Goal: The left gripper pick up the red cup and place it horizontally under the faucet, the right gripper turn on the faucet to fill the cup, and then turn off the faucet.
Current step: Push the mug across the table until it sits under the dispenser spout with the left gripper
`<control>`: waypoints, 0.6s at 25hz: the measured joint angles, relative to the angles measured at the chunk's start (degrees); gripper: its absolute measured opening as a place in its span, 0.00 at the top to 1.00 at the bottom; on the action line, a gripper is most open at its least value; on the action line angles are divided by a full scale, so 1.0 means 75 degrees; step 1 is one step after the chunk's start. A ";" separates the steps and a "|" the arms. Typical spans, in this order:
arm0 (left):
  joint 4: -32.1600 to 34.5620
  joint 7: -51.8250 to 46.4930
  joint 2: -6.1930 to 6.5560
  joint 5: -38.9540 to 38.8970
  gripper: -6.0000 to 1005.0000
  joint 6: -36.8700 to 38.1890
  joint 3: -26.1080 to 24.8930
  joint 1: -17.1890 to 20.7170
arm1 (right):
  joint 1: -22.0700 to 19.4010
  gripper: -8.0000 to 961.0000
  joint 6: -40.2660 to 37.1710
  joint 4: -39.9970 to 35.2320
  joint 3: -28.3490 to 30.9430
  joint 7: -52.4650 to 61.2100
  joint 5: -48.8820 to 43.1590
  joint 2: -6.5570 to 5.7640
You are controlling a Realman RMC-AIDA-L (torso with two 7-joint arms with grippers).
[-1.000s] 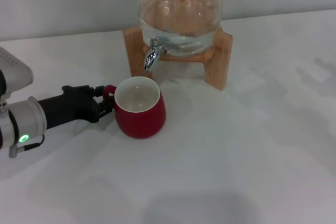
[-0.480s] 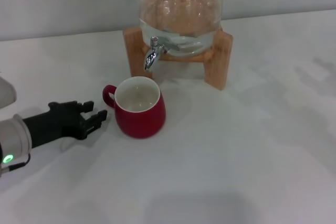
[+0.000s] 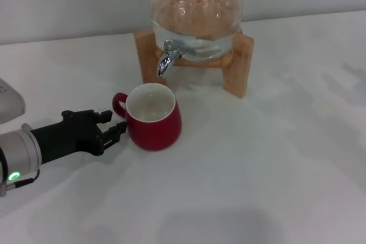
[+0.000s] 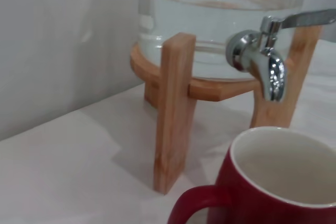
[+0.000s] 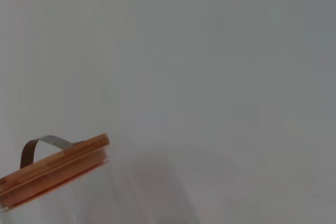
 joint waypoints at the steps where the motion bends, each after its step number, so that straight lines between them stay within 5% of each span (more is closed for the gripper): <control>1: 0.0051 -0.0022 -0.0003 -0.0001 0.58 0.0000 0.0050 0.0009 | -0.0007 0.19 0.0001 0.0000 0.0000 0.0000 0.0000 0.0000; 15: 0.0312 -0.0198 -0.0001 -0.0017 0.58 0.0091 0.0454 0.0007 | -0.0019 0.19 0.0004 0.0001 0.0037 0.0001 -0.0001 0.0000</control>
